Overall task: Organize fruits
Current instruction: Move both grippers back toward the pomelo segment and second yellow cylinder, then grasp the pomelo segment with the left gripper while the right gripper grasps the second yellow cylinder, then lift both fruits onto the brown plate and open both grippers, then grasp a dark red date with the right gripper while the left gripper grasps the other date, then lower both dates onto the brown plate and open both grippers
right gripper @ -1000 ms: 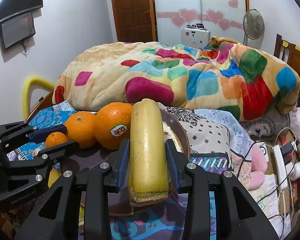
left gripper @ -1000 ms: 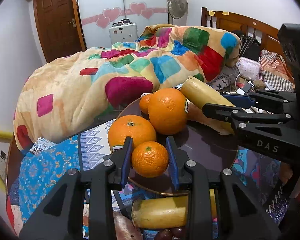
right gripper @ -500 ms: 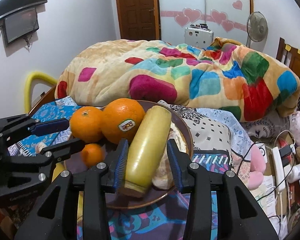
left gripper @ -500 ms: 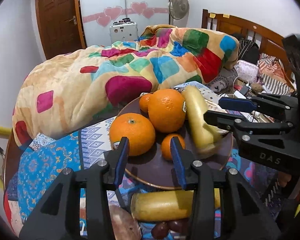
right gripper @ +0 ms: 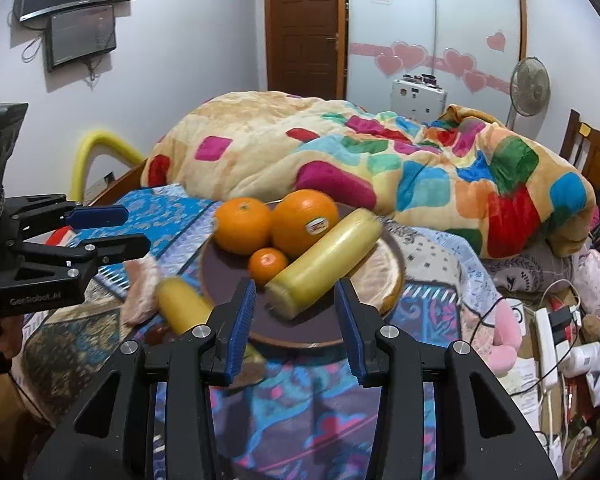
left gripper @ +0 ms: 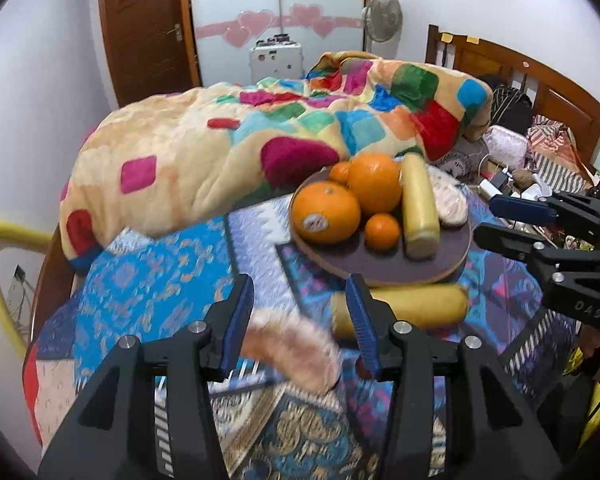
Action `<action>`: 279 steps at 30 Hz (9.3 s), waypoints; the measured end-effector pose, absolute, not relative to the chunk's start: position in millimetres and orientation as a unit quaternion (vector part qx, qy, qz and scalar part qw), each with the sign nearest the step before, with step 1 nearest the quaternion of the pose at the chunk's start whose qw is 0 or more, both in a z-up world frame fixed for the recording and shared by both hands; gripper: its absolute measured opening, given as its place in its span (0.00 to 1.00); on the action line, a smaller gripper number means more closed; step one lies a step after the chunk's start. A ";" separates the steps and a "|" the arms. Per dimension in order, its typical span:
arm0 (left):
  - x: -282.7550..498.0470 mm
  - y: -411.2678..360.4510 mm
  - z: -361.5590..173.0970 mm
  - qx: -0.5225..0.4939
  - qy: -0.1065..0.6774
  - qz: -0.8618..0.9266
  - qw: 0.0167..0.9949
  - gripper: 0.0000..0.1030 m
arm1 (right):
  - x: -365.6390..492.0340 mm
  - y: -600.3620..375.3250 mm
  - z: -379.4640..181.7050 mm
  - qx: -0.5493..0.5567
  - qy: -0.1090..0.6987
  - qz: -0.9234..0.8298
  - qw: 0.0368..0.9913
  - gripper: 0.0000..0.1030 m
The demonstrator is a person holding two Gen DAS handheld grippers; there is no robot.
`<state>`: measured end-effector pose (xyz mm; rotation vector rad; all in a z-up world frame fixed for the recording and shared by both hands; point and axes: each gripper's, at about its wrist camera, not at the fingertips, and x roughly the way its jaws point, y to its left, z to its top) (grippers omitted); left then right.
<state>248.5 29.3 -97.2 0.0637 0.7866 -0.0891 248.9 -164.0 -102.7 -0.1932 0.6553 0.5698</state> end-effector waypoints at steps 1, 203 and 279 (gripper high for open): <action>245.6 30.9 -100.2 0.029 0.388 -0.044 0.920 0.47 | 246.5 -162.8 -104.2 -0.093 0.318 0.277 0.902 0.37; 240.0 12.9 -72.7 -0.012 0.346 -0.040 0.937 0.59 | 239.4 -171.0 -85.4 -0.087 0.305 0.279 0.906 0.58; 268.2 3.4 -113.2 0.020 0.393 -0.092 0.915 0.07 | 264.3 -169.5 -117.8 -0.083 0.316 0.302 0.895 0.22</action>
